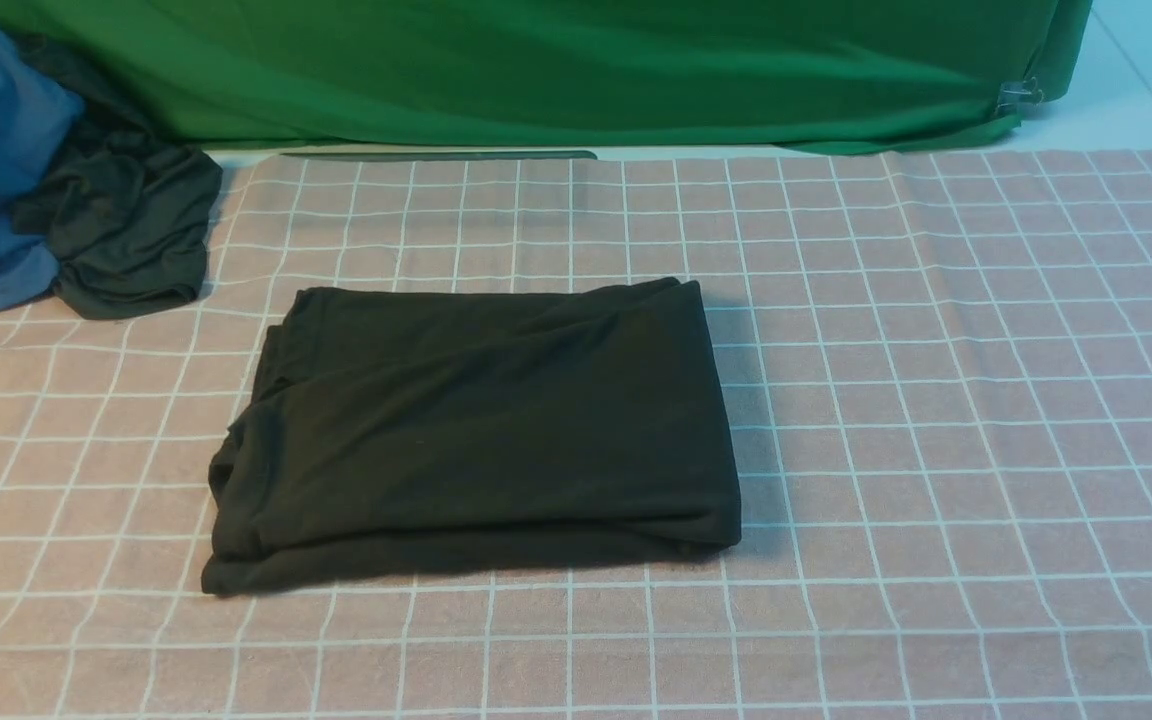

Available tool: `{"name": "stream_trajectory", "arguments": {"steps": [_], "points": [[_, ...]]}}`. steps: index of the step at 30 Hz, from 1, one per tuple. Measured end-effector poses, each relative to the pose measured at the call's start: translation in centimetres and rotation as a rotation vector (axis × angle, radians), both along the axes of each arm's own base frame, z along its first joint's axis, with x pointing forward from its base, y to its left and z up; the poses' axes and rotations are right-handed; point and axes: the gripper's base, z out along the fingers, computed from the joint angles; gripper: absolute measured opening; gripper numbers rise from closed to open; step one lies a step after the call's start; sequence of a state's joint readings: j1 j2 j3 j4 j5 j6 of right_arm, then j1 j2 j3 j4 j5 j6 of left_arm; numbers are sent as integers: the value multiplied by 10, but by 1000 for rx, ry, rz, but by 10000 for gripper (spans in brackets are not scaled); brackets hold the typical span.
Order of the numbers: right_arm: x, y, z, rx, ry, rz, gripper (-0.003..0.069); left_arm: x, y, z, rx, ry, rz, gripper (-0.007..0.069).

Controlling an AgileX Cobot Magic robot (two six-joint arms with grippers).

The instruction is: Fold a long-sleeved shirt over a pink coffee tablecloth.

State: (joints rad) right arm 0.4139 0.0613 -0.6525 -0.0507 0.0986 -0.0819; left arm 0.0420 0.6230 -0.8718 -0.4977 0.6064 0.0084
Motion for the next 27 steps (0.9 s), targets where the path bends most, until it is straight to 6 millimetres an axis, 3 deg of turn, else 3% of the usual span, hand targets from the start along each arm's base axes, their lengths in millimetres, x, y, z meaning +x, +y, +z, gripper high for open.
{"name": "stream_trajectory", "arguments": {"steps": [8,18,22,27], "points": [[0,0,0,0,0,0,91,0,1,-1,17,2,4,14],[0,0,0,0,0,0,108,-6,9,-10,160,3,71,14],[0,0,0,0,0,0,116,-19,15,-36,144,-33,148,14],[0,0,0,0,0,0,124,-40,18,-108,148,-155,202,14]]}}
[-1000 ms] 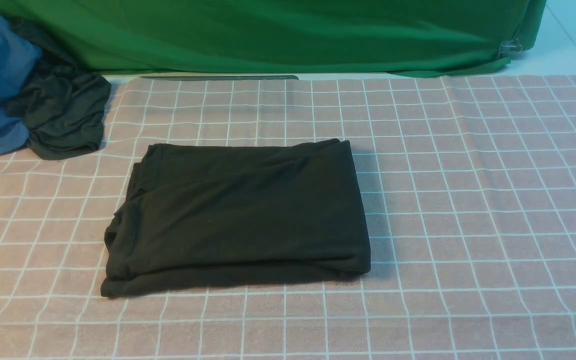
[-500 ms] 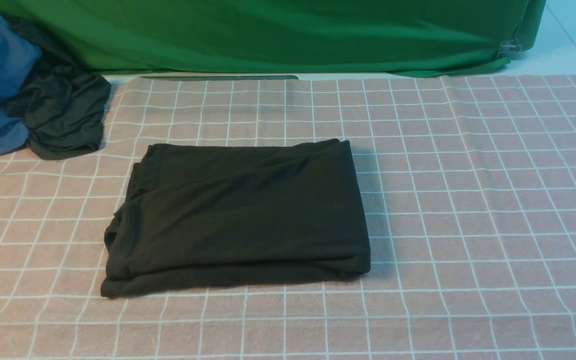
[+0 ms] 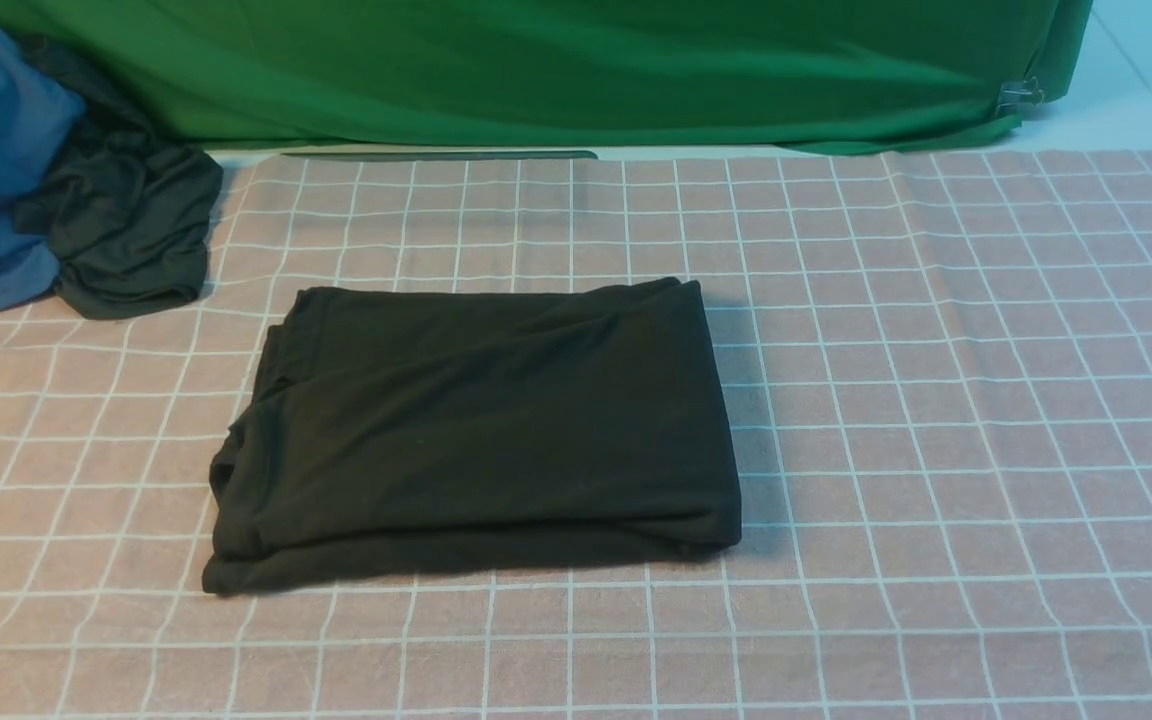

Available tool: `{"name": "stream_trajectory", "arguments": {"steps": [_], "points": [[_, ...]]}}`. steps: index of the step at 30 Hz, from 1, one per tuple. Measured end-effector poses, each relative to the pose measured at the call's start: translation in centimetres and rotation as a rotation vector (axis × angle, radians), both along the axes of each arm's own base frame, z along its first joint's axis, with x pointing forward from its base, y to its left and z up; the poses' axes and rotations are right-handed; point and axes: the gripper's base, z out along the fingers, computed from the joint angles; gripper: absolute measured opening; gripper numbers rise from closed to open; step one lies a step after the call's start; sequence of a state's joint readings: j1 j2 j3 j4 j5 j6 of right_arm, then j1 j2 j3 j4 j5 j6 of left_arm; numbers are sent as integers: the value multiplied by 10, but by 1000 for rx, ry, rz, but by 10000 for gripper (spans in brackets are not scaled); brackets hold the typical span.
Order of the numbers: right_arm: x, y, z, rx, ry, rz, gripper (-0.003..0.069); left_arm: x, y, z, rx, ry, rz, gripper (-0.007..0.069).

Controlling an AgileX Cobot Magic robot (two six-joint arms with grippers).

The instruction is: Fold a long-sleeved shirt over a pink coffee tablecloth.

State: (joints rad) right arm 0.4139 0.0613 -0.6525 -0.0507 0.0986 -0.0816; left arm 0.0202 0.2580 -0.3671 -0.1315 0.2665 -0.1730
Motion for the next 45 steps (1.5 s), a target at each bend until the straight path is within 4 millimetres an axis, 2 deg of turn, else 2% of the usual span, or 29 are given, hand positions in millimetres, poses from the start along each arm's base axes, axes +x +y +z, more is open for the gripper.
{"name": "stream_trajectory", "arguments": {"steps": [4,5,7,12,23,41,45], "points": [[0,0,0,0,0,0,130,-10,2,-57,8,-33,29,14],[0,0,0,0,0,0,132,-12,2,-65,12,-44,36,14],[0,0,0,0,0,0,136,-12,3,-91,23,-16,39,14],[0,0,0,0,1,0,144,-14,3,-109,71,110,32,14],[0,0,0,0,1,0,144,-14,3,-107,86,82,36,14],[0,0,0,-1,1,-1,187,-14,3,-107,89,82,36,14],[4,2,-7,-33,73,-7,198,-14,3,-107,89,81,36,14]]}}
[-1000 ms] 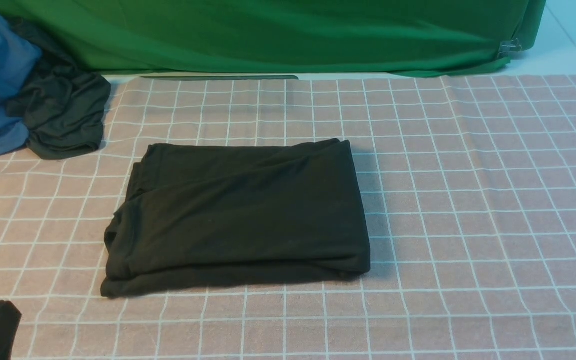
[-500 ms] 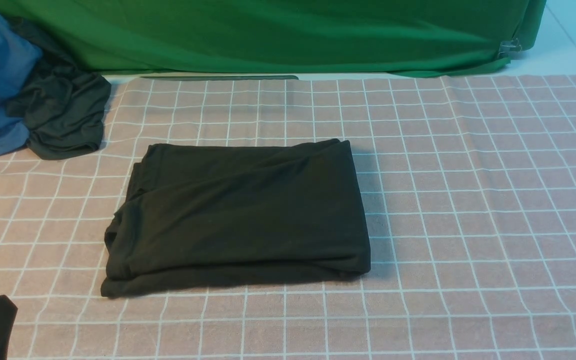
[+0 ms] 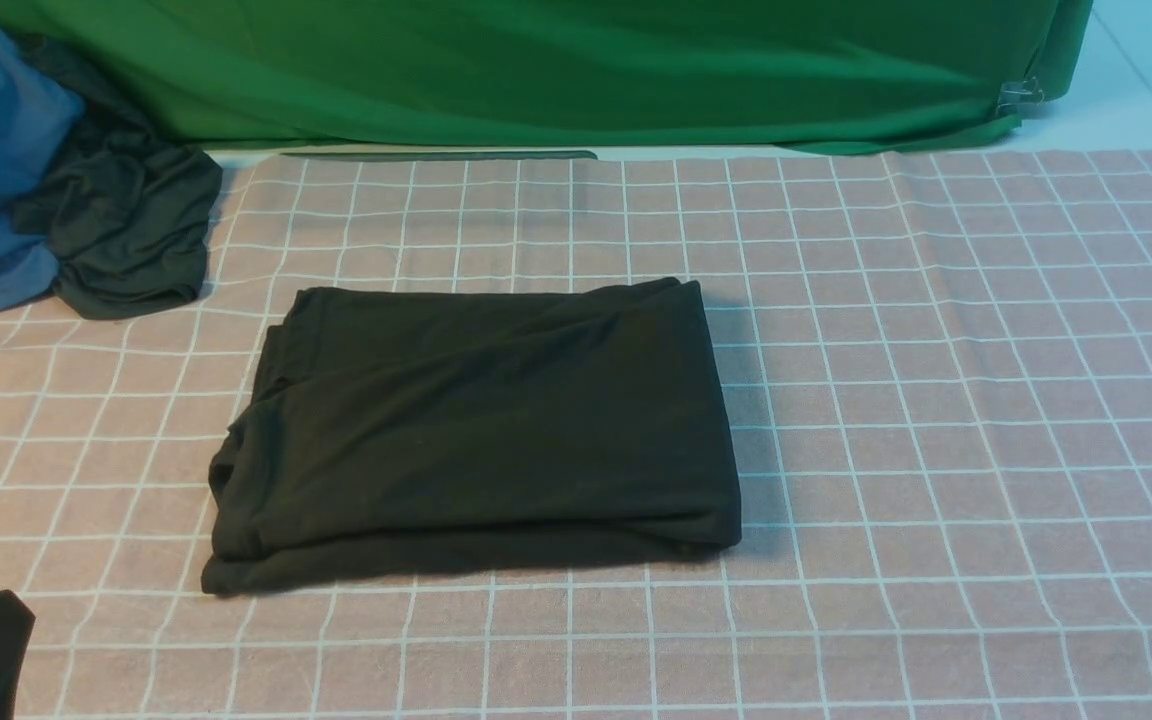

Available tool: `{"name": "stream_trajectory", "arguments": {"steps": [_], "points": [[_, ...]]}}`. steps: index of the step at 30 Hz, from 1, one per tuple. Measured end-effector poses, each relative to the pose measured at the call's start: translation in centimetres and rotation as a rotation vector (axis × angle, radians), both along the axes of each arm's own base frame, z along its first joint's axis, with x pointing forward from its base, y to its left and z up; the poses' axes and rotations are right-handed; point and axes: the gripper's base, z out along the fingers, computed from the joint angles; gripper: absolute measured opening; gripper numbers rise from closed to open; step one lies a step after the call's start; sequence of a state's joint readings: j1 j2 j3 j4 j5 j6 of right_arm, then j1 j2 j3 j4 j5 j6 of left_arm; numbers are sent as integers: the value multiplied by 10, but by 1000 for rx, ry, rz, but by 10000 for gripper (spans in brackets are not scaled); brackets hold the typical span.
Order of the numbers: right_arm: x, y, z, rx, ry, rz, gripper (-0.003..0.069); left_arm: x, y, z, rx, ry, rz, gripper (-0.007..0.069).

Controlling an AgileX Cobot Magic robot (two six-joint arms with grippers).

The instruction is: Fold a long-sleeved shirt over a pink coffee tablecloth.

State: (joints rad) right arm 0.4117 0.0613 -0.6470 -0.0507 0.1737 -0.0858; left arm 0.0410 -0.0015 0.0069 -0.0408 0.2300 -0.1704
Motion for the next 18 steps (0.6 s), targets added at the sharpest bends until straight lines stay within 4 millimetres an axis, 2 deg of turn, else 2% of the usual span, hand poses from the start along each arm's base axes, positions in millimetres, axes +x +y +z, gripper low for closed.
{"name": "stream_trajectory", "arguments": {"steps": [4,7,11,15,18], "points": [[17,7,-27,-61,117,-62,207,0,0,0,0,-1,0,14],[38,13,-63,-139,238,-157,215,0,0,0,1,-1,0,14],[64,14,-131,-205,450,-274,216,0,0,0,4,-1,0,14],[75,11,-187,-224,602,-346,217,0,0,0,-2,-1,0,14],[76,8,-207,-211,680,-385,218,0,0,0,-1,-1,1,15]]}}
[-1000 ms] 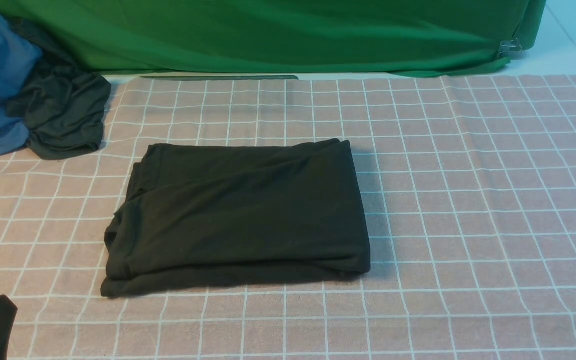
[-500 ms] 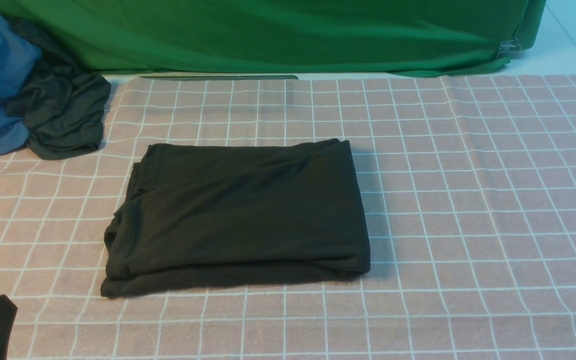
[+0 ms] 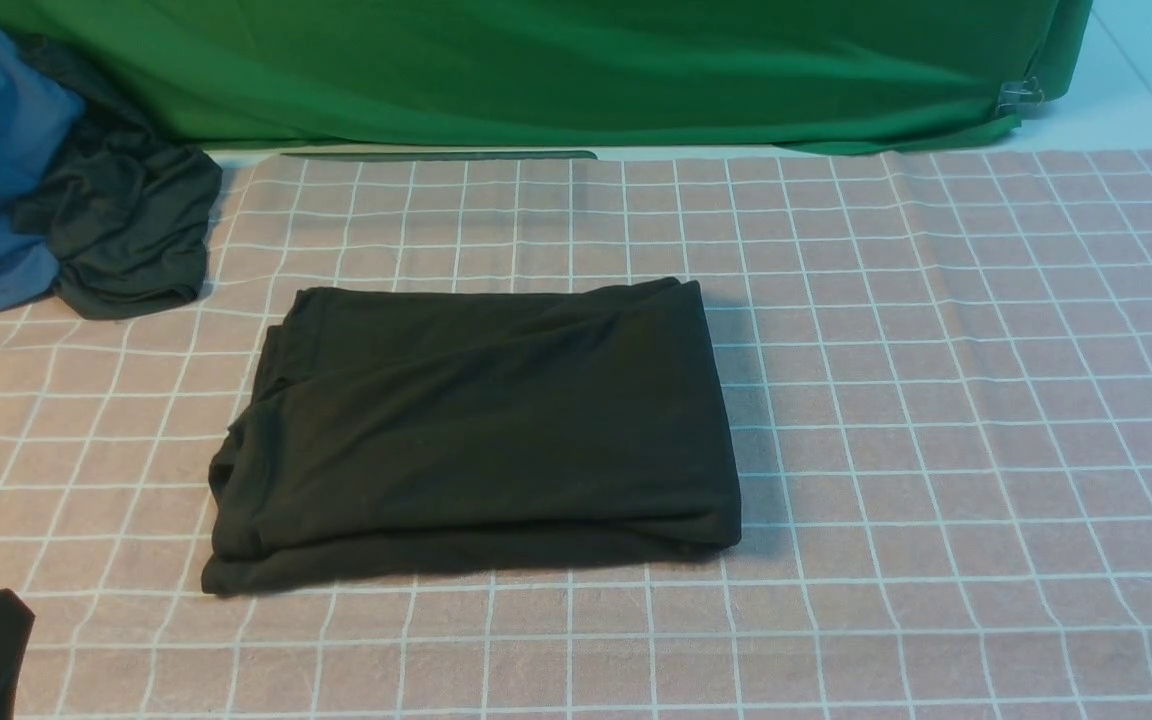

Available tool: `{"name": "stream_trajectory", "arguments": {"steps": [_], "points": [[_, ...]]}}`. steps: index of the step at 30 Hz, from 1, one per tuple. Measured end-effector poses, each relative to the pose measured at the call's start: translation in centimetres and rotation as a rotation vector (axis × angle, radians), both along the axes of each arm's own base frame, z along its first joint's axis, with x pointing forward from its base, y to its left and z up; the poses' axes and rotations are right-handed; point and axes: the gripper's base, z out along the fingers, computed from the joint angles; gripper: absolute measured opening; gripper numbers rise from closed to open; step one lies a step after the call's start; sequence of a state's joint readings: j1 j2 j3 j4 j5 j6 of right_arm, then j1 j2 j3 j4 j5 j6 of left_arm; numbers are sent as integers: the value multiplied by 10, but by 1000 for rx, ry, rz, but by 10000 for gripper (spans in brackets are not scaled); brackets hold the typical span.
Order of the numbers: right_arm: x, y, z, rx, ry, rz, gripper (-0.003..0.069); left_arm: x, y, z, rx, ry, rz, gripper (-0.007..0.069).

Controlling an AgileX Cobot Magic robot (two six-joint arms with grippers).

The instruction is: Fold a long-sleeved shirt over a pink coffee tablecloth.

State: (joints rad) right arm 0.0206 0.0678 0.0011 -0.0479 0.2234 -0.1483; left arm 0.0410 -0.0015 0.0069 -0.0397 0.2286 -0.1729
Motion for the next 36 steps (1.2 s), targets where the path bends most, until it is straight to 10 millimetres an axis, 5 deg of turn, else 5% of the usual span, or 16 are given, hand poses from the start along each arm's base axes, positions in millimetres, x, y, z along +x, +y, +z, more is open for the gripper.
{"name": "stream_trajectory", "arguments": {"steps": [36], "points": [[-1,-2,-1,22,-13,-30,237,0,0,0,1,0,0,15]]}}
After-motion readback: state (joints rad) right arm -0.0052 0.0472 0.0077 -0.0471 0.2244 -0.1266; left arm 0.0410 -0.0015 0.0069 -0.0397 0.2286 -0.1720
